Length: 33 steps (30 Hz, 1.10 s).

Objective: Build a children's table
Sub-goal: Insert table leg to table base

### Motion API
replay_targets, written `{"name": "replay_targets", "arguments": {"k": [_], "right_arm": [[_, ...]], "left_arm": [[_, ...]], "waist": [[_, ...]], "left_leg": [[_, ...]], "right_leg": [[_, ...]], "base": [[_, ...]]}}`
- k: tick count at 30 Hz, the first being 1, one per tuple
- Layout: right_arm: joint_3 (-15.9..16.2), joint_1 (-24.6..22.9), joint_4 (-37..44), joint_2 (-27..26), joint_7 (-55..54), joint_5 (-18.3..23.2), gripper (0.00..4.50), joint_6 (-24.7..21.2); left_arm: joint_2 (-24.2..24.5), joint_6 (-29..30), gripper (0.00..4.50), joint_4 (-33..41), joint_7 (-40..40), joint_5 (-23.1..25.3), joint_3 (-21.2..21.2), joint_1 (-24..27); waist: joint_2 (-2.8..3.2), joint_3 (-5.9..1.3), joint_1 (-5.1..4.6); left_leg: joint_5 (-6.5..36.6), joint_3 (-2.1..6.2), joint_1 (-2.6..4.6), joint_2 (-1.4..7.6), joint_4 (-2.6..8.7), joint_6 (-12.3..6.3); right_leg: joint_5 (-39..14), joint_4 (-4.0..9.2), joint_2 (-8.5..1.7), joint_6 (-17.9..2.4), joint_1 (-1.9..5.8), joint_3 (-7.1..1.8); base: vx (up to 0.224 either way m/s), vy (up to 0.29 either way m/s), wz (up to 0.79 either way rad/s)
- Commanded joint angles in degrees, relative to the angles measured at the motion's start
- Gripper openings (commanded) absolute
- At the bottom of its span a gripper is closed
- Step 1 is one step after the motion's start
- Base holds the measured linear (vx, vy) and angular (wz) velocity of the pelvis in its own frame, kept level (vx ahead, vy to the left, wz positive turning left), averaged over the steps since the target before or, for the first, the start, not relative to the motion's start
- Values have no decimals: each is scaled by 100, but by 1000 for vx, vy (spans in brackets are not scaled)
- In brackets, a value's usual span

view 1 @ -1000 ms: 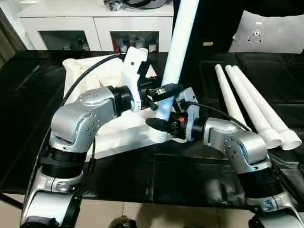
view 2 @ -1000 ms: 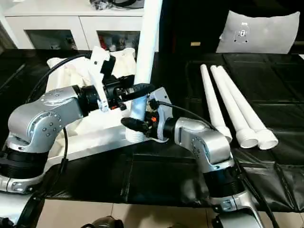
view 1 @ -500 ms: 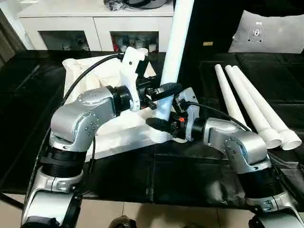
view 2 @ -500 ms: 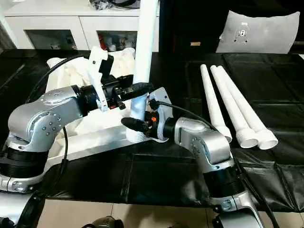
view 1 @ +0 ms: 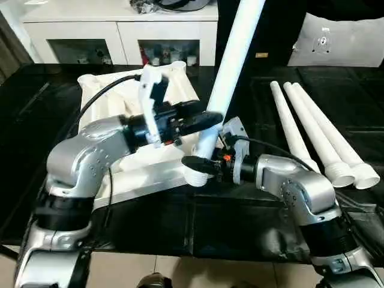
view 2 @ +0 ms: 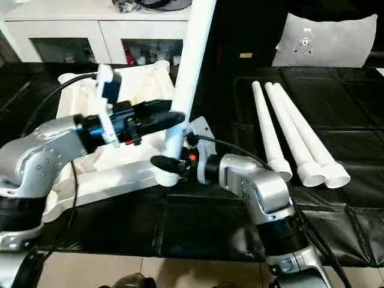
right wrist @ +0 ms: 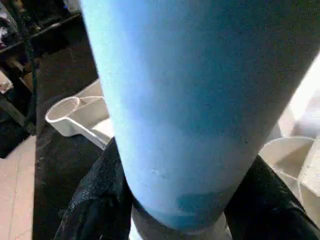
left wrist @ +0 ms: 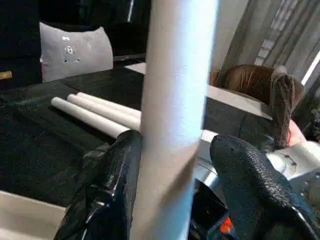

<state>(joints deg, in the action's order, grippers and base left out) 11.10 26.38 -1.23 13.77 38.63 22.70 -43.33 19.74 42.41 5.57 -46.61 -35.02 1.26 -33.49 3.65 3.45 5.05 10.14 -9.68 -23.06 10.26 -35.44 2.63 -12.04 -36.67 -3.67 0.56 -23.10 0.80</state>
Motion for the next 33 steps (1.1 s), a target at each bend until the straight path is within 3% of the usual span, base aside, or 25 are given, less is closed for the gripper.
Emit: {"name": "replay_targets", "arguments": {"k": [1, 3, 4, 5, 8, 12, 13, 17, 21, 22, 24, 27, 28, 30, 31, 33], "right_arm": [[-28, -41, 73, -28, -104, -31, 193, -18], [-19, -143, 202, -39, -144, -24, 193, -20], [-2, -259, 314, -38, -166, -22, 193, -15], [11, -334, 383, -35, -177, -22, 193, -10], [5, -404, 404, -14, -159, -18, 193, 32], [-8, -412, 421, -8, -140, -18, 193, 63], [-112, -407, 467, -13, -191, -26, 193, 195], [-335, -403, 512, -15, -323, -44, 193, 404], [-601, -409, 529, -39, -516, -85, 193, 695], [-770, -398, 499, -97, -688, -103, 193, 837], [-889, -385, 459, -137, -829, -122, 193, 935], [-995, -370, 322, -126, -1078, -259, 193, 1084], [-991, -398, 273, -81, -1187, -367, 193, 1097], [-968, -425, 278, -50, -1204, -413, 193, 1086], [-939, -481, 286, -6, -1256, -488, 193, 1061], [-926, -536, 304, 31, -1295, -544, 193, 1037]], "left_arm": [[21, -80, 269, 220, -173, 33, 176, 23], [26, -98, 269, 289, -194, 24, 190, 101], [-17, -93, 269, 367, -223, -74, 153, 170], [-50, -86, 269, 417, -243, -146, 123, 213], [-340, -66, 269, 502, -356, -702, -250, 216], [-471, -66, 269, 482, -356, -1013, -491, 172], [-589, -191, 269, 370, -195, -1300, -843, 71], [-628, -361, 269, 224, 95, -1266, -1134, 8], [-420, -627, 269, -93, 407, -624, -1100, 104], [-250, -759, 269, -293, 481, -231, -925, 148], [-128, -882, 269, -422, 516, 77, -743, 180], [201, -1171, 269, -622, 424, 755, -137, 279], [464, -1469, 269, -761, 201, 1286, 444, 394], [547, -1525, 269, -809, 98, 1436, 662, 439], [622, -1651, 269, -956, -30, 1699, 980, 482], [629, -1807, 232, -1147, -75, 1945, 1203, 490]], "waist": [[-23, -409, -20], [-26, -398, -13], [0, -406, -16], [-17, -399, -18], [-35, -398, -21], [-33, -386, -30], [-39, -385, -40], [-38, -392, -50], [4, -410, -49], [9, -410, -58], [6, -422, -63], [34, -431, -47], [70, -437, -44], [50, -448, -59], [64, -459, -51], [75, -469, -50]], "left_leg": [[1144, 68, 155, 178, 471, 346], [1161, 67, 154, 182, 479, 350], [1188, 70, 154, 177, 475, 358], [1200, 67, 153, 185, 483, 361], [1213, 47, 150, 167, 468, 361], [1301, 56, 142, 163, 469, 337], [1280, 54, 137, 155, 464, 343], [1257, 58, 148, 159, 459, 325], [1141, 68, 152, 163, 458, 308], [1131, 74, 153, 157, 465, 302], [1127, 71, 166, 161, 467, 341], [1114, 80, 179, 174, 481, 370], [1115, 87, 182, 170, 483, 386], [1030, 80, 178, 170, 480, 389], [915, 71, 178, 161, 468, 387], [811, 68, 167, 155, 456, 369]], "right_leg": [[-986, 461, -305, -1004, 218, -164], [-981, 469, -308, -991, 217, -167], [-985, 459, -310, -993, 220, -165], [-975, 471, -307, -974, 223, -167], [-1054, 481, -313, -1064, 220, -171], [-1225, 493, -307, -1044, 218, -170], [-1239, 490, -305, -1014, 225, -171], [-1188, 500, -286, -952, 220, -172], [-982, 489, -280, -856, 222, -170], [-983, 499, -271, -784, 215, -168], [-959, 488, -277, -759, 220, -164], [-829, 483, -271, -776, 203, -158], [-787, 477, -274, -764, 208, -154], [-581, 456, -278, -796, 232, -155], [-408, 446, -281, -861, 239, -152], [-165, 432, -276, -917, 252, -151]], "base": [[0, 0, 0], [0, 0, 0], [0, 0, 0], [0, 0, 0], [0, 0, 0], [0, 0, 0], [0, 0, 0], [0, 0, 0], [0, 0, 0], [0, 0, 0], [0, 0, 0], [0, 0, 0], [0, 0, 0], [0, 0, 0], [0, 0, 0], [0, 0, 0]]}}
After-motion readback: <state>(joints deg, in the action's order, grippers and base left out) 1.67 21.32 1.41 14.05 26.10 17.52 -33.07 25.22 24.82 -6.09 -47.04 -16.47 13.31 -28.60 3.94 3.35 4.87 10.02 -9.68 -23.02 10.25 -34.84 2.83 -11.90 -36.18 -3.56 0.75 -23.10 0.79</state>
